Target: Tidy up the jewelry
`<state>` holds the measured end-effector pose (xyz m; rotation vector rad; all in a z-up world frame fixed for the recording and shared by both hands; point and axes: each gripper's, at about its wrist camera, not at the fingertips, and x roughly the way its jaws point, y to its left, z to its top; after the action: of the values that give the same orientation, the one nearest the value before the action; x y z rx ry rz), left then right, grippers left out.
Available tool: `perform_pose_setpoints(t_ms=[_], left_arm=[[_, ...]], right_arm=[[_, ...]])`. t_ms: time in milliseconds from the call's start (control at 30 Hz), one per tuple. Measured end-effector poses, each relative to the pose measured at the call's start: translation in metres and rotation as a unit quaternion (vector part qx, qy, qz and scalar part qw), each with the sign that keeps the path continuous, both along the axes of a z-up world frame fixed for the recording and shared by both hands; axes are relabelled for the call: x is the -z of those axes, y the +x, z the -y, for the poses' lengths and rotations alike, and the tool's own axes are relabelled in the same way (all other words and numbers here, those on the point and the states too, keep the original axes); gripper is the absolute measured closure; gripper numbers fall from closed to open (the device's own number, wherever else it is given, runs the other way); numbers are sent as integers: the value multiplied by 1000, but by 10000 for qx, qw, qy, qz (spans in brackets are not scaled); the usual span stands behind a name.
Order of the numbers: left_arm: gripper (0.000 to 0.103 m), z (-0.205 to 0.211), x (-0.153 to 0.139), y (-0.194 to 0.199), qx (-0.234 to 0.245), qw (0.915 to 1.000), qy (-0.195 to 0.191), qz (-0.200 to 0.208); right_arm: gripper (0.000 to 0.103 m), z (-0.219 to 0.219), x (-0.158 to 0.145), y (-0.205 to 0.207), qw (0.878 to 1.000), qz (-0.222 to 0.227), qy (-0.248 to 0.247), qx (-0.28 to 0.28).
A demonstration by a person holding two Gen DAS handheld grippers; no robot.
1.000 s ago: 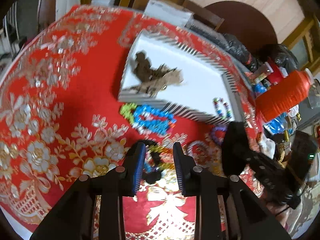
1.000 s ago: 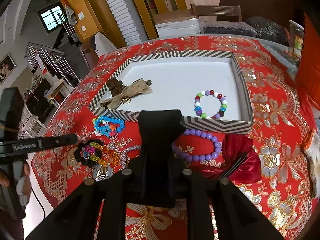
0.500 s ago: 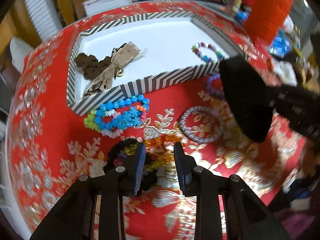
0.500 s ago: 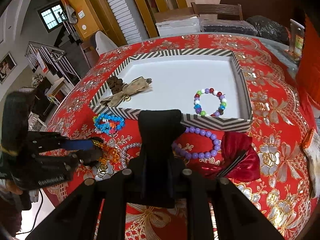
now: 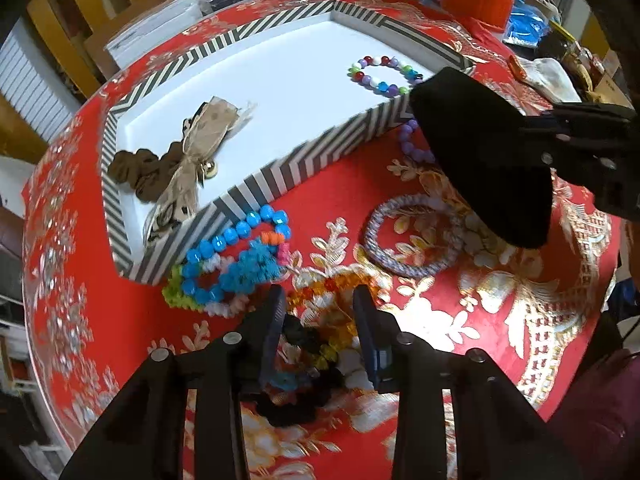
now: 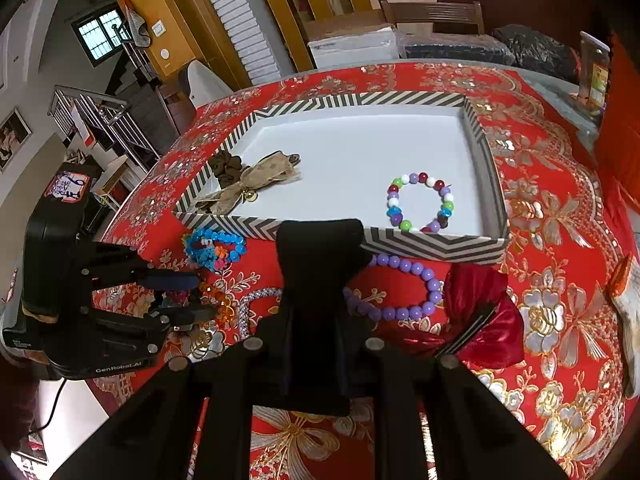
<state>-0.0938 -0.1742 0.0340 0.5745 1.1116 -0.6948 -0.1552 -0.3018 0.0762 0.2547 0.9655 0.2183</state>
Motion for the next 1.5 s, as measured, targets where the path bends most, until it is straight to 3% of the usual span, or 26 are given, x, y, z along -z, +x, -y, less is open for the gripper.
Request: perform_pose_setpoints(t_ms=[133,200,233,267,333,433,633,933,1100,1500], left_arm=[[62,8,5,4,136,9998,132,70],[72,7,5,5,163,9999,9,-21],[84,7,6,7,103,9996,-114,-229],[86,5,6,8,1,9992,-188,-355],[86,1,3,7,-142,9992,-253,-256],[86,-11,-11,5,-359,9961,-702,-401],[86,-35,-61,2,-798,9869,-1391,-172],[86,-40,-119,-1,-943,9737,-2066,161],[86,-34,-126,-1,-1102,9705,-2114,363],[86,-9,-111,5,-1499,9631,-2070,845]], right_arm=[[86,-4,0,1,10000,10,-28,-36],[86,-5,-1,0,10000,25,-53,-50],[86,-5,-2,0,10000,46,-64,-45],[86,-4,-4,-1,9999,73,-73,-32],[86,-3,-8,-3,9999,140,-72,7],[86,1,-14,-5,9997,222,-31,55],[86,2,-25,-10,9993,369,34,73],[86,4,-45,-16,9982,600,46,50],[86,9,-53,-18,9975,697,74,97],[86,25,-59,-17,9966,768,98,292]])
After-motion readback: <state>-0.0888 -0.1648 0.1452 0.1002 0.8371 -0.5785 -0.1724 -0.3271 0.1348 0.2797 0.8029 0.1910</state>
